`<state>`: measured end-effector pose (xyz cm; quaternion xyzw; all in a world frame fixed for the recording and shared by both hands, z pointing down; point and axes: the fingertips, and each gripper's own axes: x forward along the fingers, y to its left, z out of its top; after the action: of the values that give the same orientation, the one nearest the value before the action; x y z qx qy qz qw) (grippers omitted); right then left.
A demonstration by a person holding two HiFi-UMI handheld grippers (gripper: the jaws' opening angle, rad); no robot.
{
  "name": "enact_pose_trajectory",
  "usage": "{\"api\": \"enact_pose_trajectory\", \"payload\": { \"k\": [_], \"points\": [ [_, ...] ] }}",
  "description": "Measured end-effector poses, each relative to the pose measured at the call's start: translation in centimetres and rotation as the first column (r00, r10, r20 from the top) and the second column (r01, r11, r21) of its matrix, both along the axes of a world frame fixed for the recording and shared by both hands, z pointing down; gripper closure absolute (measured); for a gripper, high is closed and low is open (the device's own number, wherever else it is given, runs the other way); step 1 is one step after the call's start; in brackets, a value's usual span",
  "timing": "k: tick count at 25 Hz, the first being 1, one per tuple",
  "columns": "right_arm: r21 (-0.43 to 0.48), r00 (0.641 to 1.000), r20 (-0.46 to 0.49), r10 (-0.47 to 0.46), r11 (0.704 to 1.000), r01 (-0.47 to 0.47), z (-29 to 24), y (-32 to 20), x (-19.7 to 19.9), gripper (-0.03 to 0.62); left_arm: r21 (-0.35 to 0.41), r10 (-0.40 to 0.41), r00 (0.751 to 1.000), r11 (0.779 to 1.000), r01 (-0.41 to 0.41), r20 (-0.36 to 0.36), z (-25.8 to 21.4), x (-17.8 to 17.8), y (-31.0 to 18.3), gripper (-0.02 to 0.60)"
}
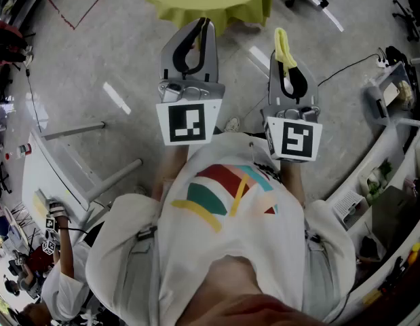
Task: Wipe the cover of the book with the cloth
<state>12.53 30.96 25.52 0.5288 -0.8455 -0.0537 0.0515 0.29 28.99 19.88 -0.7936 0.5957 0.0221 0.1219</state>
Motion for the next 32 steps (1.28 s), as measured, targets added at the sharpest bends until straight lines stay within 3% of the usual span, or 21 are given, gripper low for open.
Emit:
{"api": "enact_pose_trajectory", "payload": {
  "k": [23,32],
  "points": [
    [-0.006,0.999,0.039,-0.01,1.0,0.011,0.7,0.1,1.0,0.563,-0.007,-0.043,0.999,0.999,0.043,0.024,-0.3,-1.7,-0.2,0.56],
    [0.014,0.997,0.053,0.05,0.999,-0.051,0.2,-1.6,3.4,0.563,0.026,0.004,0.998,1.0,-0.006,0.069,-1.8,0.3,-3.5,0.56]
  ]
}}
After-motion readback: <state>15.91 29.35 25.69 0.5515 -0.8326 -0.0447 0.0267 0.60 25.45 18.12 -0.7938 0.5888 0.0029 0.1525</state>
